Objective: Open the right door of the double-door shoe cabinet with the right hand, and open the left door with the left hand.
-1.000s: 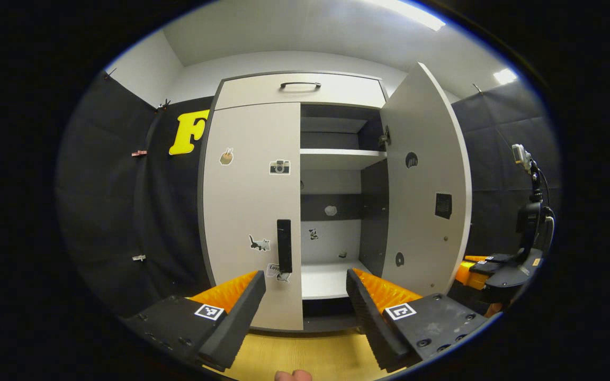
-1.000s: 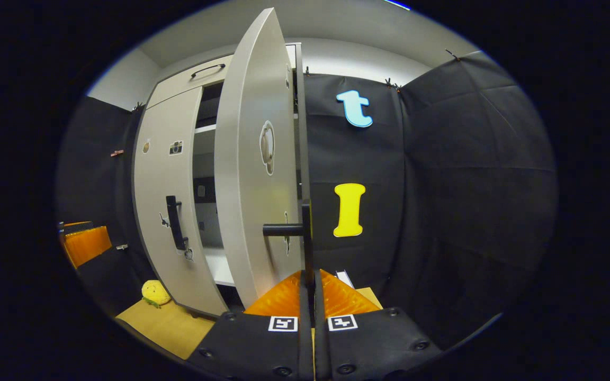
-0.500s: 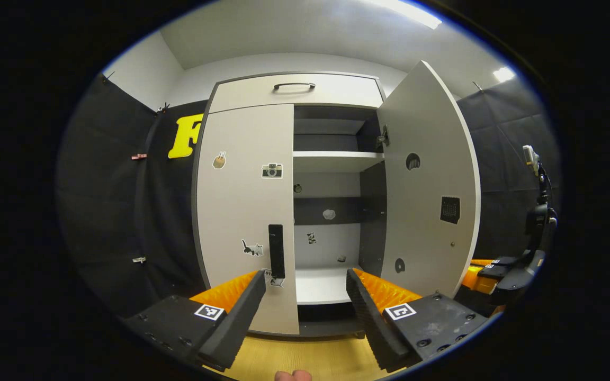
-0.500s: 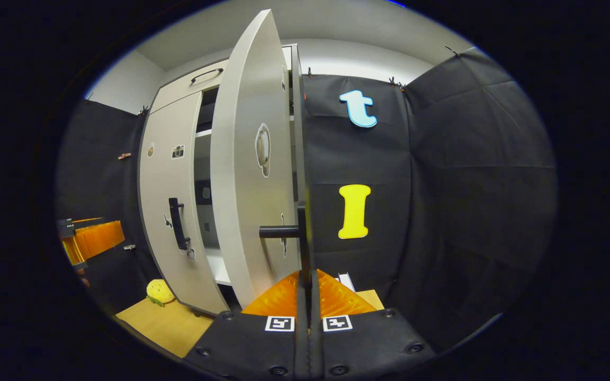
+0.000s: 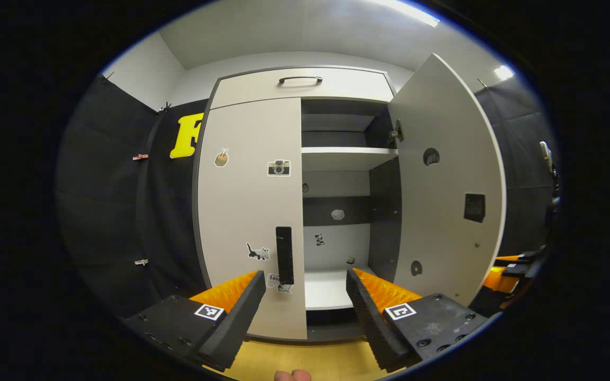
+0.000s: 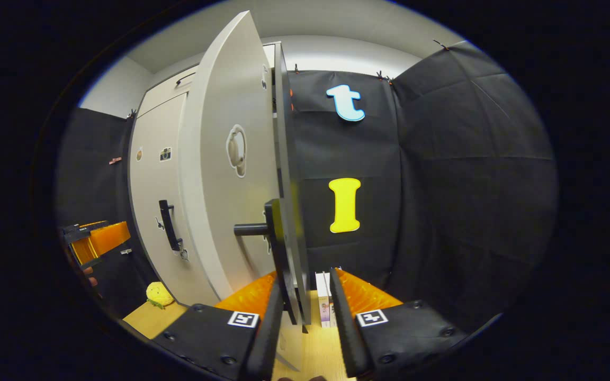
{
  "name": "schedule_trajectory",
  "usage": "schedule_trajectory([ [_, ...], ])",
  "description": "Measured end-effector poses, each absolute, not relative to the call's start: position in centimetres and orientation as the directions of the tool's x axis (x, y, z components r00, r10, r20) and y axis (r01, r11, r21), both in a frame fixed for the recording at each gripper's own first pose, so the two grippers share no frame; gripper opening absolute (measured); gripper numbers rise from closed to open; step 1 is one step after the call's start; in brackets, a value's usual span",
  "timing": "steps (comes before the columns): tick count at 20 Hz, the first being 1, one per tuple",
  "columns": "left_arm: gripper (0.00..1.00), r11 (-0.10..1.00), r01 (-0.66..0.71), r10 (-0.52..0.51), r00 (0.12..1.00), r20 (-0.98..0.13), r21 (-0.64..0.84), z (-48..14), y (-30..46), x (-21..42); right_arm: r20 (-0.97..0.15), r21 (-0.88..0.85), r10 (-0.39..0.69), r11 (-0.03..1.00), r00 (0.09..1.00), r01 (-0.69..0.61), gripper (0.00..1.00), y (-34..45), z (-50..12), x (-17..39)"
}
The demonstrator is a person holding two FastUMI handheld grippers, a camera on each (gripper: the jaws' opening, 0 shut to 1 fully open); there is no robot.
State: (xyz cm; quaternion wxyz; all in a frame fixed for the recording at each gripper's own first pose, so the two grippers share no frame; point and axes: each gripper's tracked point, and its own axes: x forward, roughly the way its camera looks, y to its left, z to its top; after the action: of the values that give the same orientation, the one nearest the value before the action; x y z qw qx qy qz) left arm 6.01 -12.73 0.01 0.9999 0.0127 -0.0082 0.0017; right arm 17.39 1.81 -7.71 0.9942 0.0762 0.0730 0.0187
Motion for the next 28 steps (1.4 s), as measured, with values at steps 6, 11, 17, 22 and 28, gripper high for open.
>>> schedule_trajectory([
  [6, 0.95, 0.999, -0.022, 0.021, 1.000, 0.007, 0.026, -1.3, -10.9, 11.0, -0.145, 0.178, 0.011, 0.984, 0.989, 0.015, 0.87, 1.3, -7.5, 16.5],
  [11, 0.95, 0.998, -0.029, 0.029, 1.000, 0.002, 0.047, -2.3, -9.7, 15.7, -0.100, 0.149, -0.011, 0.988, 0.995, 0.026, 0.92, 0.2, -6.5, 16.1],
  [17, 0.95, 0.998, -0.017, 0.016, 1.000, 0.009, 0.058, -3.2, -9.4, 20.7, -0.036, 0.115, -0.084, 0.989, 0.996, 0.088, 0.98, -1.6, -5.5, 16.8],
  [22, 0.77, 0.991, -0.083, 0.081, 0.996, 0.026, 0.104, -3.7, -8.0, 23.5, -0.038, 0.129, -0.109, 0.985, 0.993, 0.113, 0.98, -1.9, -5.4, 16.4],
  [28, 0.43, 0.996, -0.049, 0.050, 0.999, -0.014, 0.078, -5.1, -8.8, 24.8, 0.000, 0.089, -0.105, 0.991, 0.995, 0.104, 0.98, -2.1, -4.7, 16.5],
])
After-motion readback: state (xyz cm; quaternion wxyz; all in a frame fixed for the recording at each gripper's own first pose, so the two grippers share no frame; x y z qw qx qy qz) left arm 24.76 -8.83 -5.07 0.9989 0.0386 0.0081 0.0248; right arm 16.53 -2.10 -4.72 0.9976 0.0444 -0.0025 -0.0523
